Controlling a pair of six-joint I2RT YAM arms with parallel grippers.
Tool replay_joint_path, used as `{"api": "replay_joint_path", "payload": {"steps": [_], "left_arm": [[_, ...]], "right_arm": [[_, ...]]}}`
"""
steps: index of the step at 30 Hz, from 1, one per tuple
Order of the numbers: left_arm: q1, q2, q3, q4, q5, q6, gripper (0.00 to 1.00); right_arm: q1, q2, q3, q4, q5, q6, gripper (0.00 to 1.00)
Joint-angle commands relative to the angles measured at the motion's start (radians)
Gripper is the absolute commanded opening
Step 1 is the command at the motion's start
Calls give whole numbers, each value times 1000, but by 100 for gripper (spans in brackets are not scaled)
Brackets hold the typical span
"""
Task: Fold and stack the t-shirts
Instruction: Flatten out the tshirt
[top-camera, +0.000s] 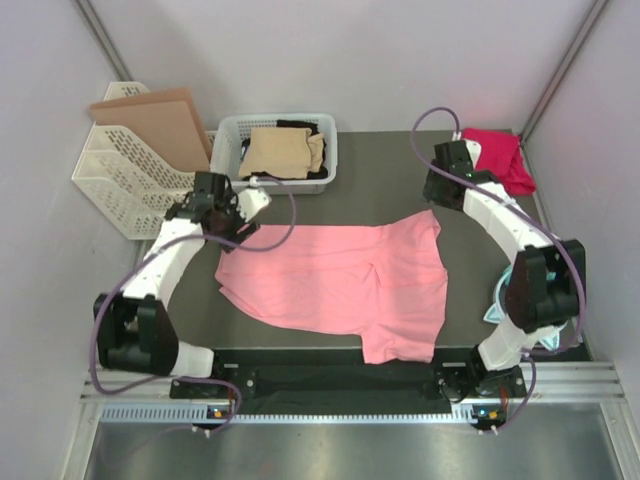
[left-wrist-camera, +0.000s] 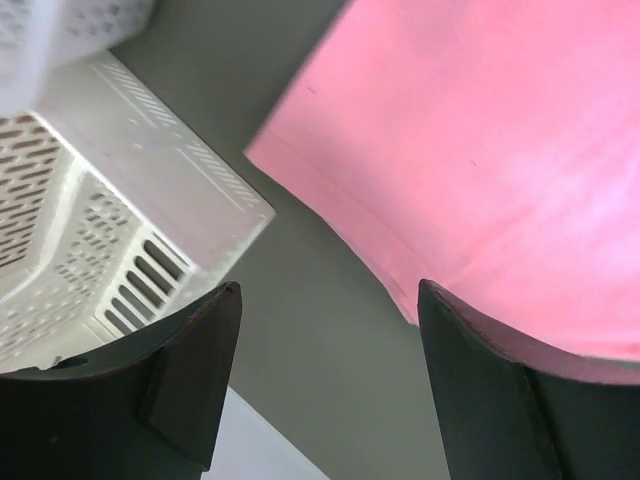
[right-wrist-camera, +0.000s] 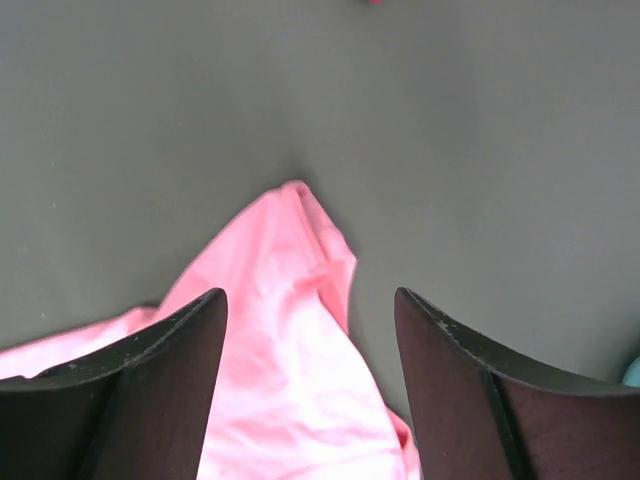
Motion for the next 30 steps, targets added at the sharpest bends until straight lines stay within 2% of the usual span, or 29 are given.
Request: {"api": "replay_joint_path", "payload": {"steps": [1,4,12,18,30], "left_arm": [[2,-57,-186,26,18,82,75],[5,-27,-230,86,-6,75,73],[13,115,-138,153,7,24,70],[16,170,-89,166,15,1,70],[24,132,-147,178,10,-2,69]], "right_arm": [[32,-189,-101,-15,25,19,68],[58,-274,-223,-10,-37,50,66],[91,-394,-424,-25,-74,80,62],[91,-371,-483,-16,-59,79,58],[92,-305,-552,34,-91,94,46]]}}
